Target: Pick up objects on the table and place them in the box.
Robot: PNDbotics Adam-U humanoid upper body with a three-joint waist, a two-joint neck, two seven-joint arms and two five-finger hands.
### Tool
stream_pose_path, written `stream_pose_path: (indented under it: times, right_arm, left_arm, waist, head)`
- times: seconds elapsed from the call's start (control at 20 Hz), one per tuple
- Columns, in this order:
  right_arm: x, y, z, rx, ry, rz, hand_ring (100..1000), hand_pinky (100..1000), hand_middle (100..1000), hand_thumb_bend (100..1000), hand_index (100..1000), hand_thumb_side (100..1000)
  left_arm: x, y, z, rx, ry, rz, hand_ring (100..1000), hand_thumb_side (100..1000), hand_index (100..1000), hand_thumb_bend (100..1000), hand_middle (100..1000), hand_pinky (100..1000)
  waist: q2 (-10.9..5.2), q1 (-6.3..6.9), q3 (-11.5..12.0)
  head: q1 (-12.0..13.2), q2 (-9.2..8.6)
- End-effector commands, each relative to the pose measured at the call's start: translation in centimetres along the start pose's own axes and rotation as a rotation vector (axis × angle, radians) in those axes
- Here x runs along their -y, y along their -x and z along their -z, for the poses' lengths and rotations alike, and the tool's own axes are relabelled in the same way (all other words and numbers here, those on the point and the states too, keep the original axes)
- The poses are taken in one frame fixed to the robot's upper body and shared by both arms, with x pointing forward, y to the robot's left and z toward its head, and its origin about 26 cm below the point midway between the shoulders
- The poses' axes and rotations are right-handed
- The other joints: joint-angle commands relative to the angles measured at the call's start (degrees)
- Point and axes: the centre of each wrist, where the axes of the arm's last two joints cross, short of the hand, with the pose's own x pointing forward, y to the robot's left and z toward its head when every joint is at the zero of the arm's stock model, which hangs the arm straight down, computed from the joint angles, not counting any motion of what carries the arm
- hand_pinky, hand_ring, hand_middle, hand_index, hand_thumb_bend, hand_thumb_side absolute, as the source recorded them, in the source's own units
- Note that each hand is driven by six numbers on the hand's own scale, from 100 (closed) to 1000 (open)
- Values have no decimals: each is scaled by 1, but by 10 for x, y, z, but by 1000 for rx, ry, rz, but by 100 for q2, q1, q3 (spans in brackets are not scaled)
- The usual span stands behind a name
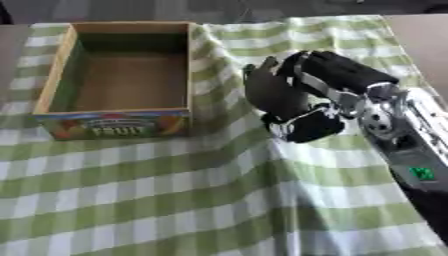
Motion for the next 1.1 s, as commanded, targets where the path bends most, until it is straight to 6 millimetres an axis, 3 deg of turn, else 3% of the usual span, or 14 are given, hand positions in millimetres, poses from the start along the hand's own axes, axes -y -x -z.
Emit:
stream_pose_path:
  times: [0.05, 0.35, 0.5, 0.7, 0.75, 0.8, 1.1]
  right_arm:
    - [23, 0, -6, -4, 78, -57, 669, 612, 506, 100, 632, 371]
    - [55, -11, -7, 3, 168, -184, 689, 623, 504, 100, 630, 378]
    - [71, -17, 2, -15, 199, -213, 682, 621, 496, 100, 623, 378]
    - [87, -24, 27, -49, 243, -226, 669, 620, 486, 100, 615, 384]
    - [89, -26, 35, -55, 257, -230, 664, 618, 484, 100, 612, 502]
    - [92, -28, 42, -59, 270, -232, 661, 618, 481, 100, 611, 386]
    - [93, -41, 87, -96, 313, -244, 656, 620, 481, 100, 612, 382]
  left_arm:
    - [-2, -6, 5, 35, 7, 8, 845, 695, 848, 100, 923, 542]
    - [-2, -6, 5, 39, 12, 8, 845, 694, 849, 100, 922, 542]
    - [-1, -7, 6, 44, 16, 4, 845, 692, 849, 100, 921, 543]
    - [0, -8, 8, 56, 19, -4, 845, 690, 850, 100, 920, 544]
    - [1, -9, 8, 58, 19, -7, 844, 689, 850, 100, 920, 543]
    - [1, -9, 8, 60, 19, -8, 844, 689, 850, 100, 919, 543]
    - [3, -11, 10, 73, 20, -21, 845, 687, 851, 100, 919, 544]
  waist:
    - [-133, -7, 14]
    - [-150, -30, 66]
    - [-144, -40, 170]
    - [-126, -44, 299]
    - [-119, -46, 327]
    - [-111, -50, 358]
    - [-44, -70, 521]
  head:
    - [5, -51]
    - [-76, -47]
    - [-218, -61]
    - [-476, -51]
    - [-540, -54]
    - [-607, -59]
    - [-893, -109]
